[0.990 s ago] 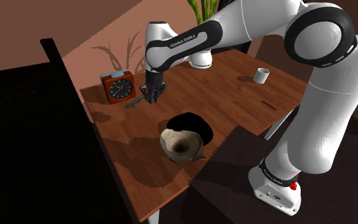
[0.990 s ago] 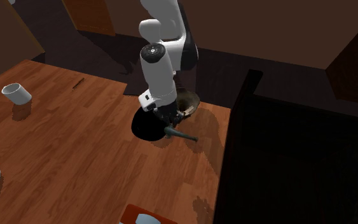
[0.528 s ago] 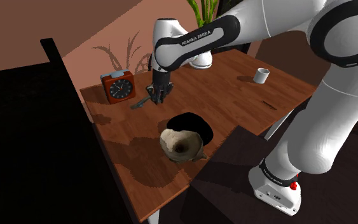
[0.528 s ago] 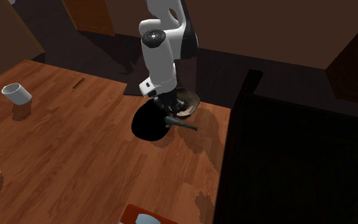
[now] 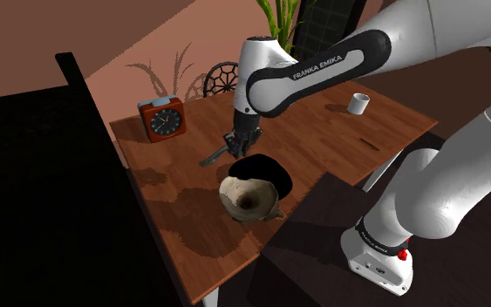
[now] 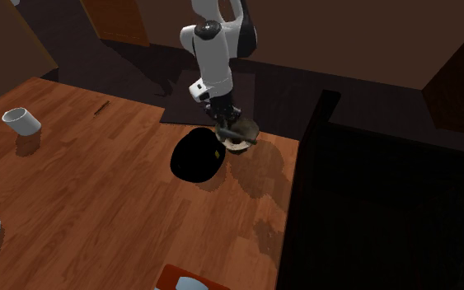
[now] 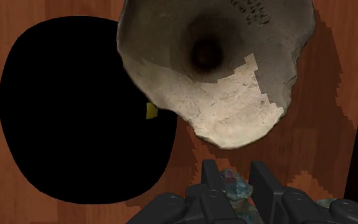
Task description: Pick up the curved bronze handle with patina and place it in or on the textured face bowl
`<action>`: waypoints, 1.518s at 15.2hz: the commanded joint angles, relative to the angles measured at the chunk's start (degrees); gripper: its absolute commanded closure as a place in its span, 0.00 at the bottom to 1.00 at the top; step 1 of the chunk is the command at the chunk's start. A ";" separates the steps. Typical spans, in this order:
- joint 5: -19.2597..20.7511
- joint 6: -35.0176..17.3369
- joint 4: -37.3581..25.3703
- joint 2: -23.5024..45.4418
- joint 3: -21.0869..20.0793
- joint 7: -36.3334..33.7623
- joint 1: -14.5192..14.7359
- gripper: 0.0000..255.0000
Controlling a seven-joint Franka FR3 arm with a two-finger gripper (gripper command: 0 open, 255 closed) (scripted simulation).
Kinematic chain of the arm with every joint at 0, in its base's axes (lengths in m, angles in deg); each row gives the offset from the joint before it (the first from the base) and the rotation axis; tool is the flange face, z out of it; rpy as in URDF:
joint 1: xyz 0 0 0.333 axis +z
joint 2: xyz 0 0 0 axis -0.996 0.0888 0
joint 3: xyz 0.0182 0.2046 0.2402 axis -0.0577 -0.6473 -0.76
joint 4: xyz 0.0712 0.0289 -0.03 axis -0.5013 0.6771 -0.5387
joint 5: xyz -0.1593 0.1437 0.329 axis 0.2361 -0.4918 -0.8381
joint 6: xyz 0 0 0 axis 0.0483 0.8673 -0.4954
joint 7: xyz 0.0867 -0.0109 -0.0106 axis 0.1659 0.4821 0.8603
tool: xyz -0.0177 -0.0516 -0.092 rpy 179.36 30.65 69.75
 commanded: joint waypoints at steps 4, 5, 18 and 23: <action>-1.91 0.02 11.36 -11.54 -0.91 -0.88 1.47 1.00; -2.31 0.27 13.49 -13.94 -1.09 -1.08 1.83 1.00; -5.29 -6.91 25.35 -18.72 -2.41 -1.09 4.13 1.00; -5.91 -10.65 26.46 -16.08 -2.56 -0.55 4.39 1.00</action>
